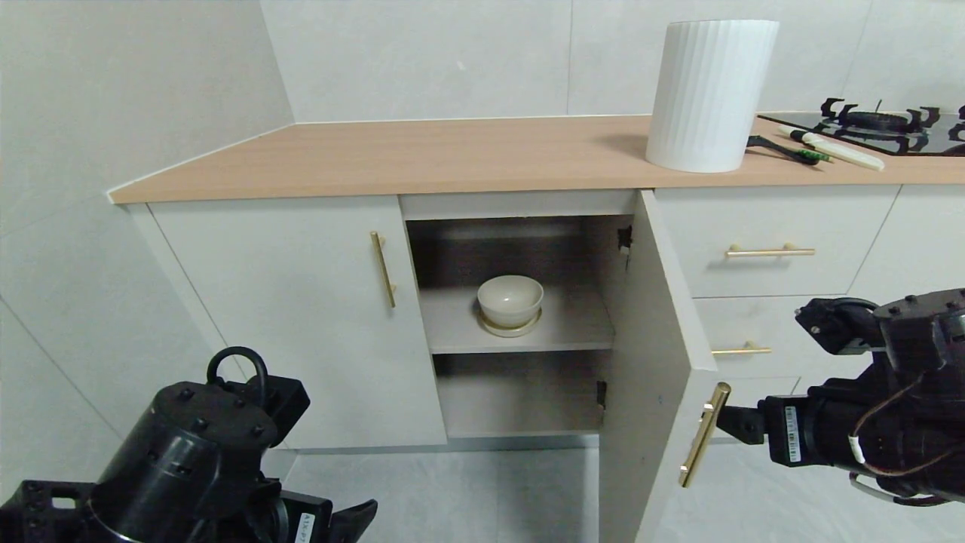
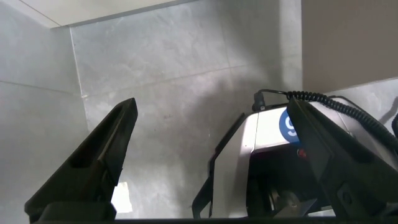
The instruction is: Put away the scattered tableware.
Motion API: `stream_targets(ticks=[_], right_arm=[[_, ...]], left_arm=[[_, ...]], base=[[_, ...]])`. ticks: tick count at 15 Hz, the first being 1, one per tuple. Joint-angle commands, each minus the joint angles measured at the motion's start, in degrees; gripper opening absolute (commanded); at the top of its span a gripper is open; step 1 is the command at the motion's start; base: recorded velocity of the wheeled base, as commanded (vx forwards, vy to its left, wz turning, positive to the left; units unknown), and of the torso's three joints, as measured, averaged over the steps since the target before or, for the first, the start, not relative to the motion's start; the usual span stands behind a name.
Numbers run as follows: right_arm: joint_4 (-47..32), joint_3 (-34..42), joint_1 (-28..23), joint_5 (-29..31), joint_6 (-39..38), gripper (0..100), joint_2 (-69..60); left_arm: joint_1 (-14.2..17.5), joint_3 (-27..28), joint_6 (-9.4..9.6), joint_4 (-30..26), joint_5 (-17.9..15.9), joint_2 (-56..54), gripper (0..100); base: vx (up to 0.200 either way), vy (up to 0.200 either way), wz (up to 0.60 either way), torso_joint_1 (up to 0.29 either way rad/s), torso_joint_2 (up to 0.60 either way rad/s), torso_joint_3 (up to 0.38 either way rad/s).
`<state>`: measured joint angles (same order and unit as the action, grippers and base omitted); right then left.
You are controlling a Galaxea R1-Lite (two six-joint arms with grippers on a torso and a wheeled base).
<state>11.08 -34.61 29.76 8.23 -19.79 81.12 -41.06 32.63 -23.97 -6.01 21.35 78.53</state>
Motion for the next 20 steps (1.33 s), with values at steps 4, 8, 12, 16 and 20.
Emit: stream_targets(ticks=[4, 8, 12, 16, 20], right_arm=[[4.6, 0.2, 3.6, 0.0, -2.6, 100, 4.8], [7.3, -4.4, 5.0, -0.1, -1.9, 100, 9.7], [5.4, -12.9, 5.6, -2.3, 0.4, 100, 15.3], [0.9, -22.2, 6.1, -4.6, 1.2, 100, 22.0], [6.4, -22.7, 5.6, -4.5, 0.4, 100, 27.1]], left_arm=[[-0.3, 0.1, 0.06, 0.0, 0.0, -0.4, 100], [-0.4, 0.1, -0.12, 0.0, -0.1, -0.6, 100], [-0.3, 0.1, -0.03, 0.1, 0.0, -1.2, 100], [-0.3, 0.1, 0.32, 0.2, 0.0, -1.8, 100], [-0.3, -0.3, 0.32, 1.9, 0.1, -1.3, 100]], base=[[0.000, 0.000, 0.00, 0.000, 0.00, 0.000], [0.000, 0.000, 0.00, 0.000, 0.00, 0.000], [0.000, 0.000, 0.00, 0.000, 0.00, 0.000], [0.000, 0.000, 0.00, 0.000, 0.00, 0.000], [0.000, 0.000, 0.00, 0.000, 0.00, 0.000]])
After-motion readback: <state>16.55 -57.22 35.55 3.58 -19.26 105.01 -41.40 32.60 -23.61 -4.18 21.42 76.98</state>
